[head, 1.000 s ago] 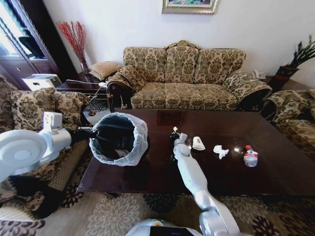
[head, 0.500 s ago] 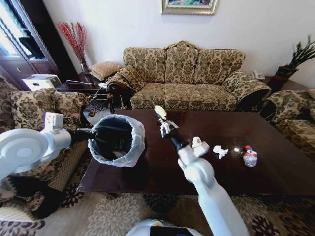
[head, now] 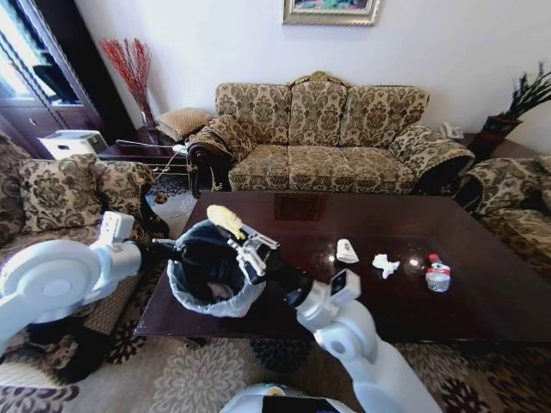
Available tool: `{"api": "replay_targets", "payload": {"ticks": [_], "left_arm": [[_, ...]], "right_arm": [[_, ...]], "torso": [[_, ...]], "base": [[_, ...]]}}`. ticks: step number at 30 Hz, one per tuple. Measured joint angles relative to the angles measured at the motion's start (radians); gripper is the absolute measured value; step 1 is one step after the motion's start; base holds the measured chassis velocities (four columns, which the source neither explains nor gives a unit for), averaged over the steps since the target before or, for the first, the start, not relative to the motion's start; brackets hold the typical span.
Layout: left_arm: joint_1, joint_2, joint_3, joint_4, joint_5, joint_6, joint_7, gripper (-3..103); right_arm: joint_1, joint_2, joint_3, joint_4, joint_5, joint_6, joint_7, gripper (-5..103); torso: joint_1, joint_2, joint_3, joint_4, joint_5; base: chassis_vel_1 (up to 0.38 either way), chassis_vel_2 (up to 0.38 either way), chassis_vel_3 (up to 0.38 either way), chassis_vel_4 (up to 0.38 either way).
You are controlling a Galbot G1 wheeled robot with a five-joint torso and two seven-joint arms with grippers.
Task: Move to the front of the table and place the trash on the table into the trash bin.
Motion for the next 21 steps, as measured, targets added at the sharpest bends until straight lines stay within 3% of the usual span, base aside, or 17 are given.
{"api": "replay_targets", "payload": {"ticks": [2,5,6,7,9,11,12,14,15,16,17,19,20,21], "left_arm": [[-0.002,-0.007,-0.005,-0.021,0.001,0.000,0.002,0],[-0.005,-0.010,-0.006,-0.039,0.002,0.000,0.002,0],[-0.005,-0.010,-0.006,-0.043,0.002,0.000,0.001,0],[-0.005,-0.010,-0.006,-0.043,0.002,0.000,0.001,0],[0.001,-0.012,-0.005,-0.053,0.002,0.001,0.001,0],[0.004,-0.015,-0.005,-0.054,0.002,0.001,0.001,0],[0.007,-0.018,-0.005,-0.054,0.001,0.001,0.001,0],[0.008,-0.018,-0.005,-0.053,-0.001,0.001,0.002,0],[0.008,-0.016,-0.005,-0.052,-0.002,0.001,0.002,0],[0.007,-0.012,-0.005,-0.052,-0.004,0.001,0.002,0],[0.006,-0.006,-0.006,-0.053,-0.009,0.001,0.002,0],[0.006,0.000,-0.009,-0.055,-0.016,0.001,0.000,0],[0.007,0.012,-0.014,-0.056,-0.024,0.001,-0.006,0],[0.008,0.022,-0.015,-0.055,-0.026,0.001,-0.011,0]], "right_arm": [[0.003,0.001,-0.008,-0.018,-0.003,-0.002,-0.002,33],[0.012,0.014,-0.018,-0.042,-0.011,0.000,-0.003,33],[0.016,0.026,-0.020,-0.055,-0.021,0.004,-0.003,44],[0.016,0.026,-0.020,-0.055,-0.021,0.004,-0.003,44],[0.017,0.040,-0.021,-0.066,-0.035,0.013,-0.006,54],[0.014,0.042,-0.019,-0.065,-0.037,0.015,-0.009,54],[0.010,0.040,-0.012,-0.061,-0.038,0.018,-0.016,65],[0.008,0.034,-0.004,-0.057,-0.038,0.020,-0.026,65],[0.007,0.026,0.002,-0.051,-0.043,0.020,-0.039,77],[0.007,0.016,0.007,-0.045,-0.046,0.022,-0.050,77],[0.008,0.005,0.010,-0.034,-0.051,0.023,-0.057,87],[0.010,-0.010,0.011,-0.018,-0.056,0.023,-0.060,87],[0.018,-0.042,0.016,0.012,-0.065,0.022,-0.072,97],[0.023,-0.063,0.026,0.029,-0.072,0.020,-0.081,97]], "torso": [[0.000,0.000,0.000,0.0001,0.0000],[0.000,0.000,0.000,0.0000,0.0000],[0.000,0.000,0.000,0.0001,0.0001],[0.000,0.000,0.000,0.0001,0.0001],[0.000,0.000,0.000,0.0002,0.0000],[0.000,0.000,0.000,0.0001,-0.0001],[0.000,0.000,0.000,0.0001,0.0000],[0.000,0.000,0.000,0.0001,0.0000],[0.000,0.000,0.000,0.0000,0.0000],[0.000,0.000,0.000,0.0001,0.0000],[0.000,0.000,0.000,0.0001,0.0000],[0.000,0.000,0.000,0.0000,0.0001],[0.000,0.000,0.000,-0.0001,0.0000],[0.000,0.000,0.000,0.0000,0.0000]], "base": [[0.000,0.000,0.000,0.000],[0.000,0.000,0.000,0.000],[0.000,0.000,0.000,0.000],[0.000,0.000,0.000,0.000],[0.000,0.000,0.000,0.000],[0.000,0.000,0.000,0.000],[0.000,0.000,0.000,0.000],[0.000,0.000,0.000,0.000],[0.000,0.000,0.000,0.000],[0.000,0.000,0.000,0.000],[0.000,0.000,0.000,0.000],[0.000,0.000,0.000,0.000],[0.000,0.000,0.000,0.000],[0.000,0.000,0.000,0.000]]}}
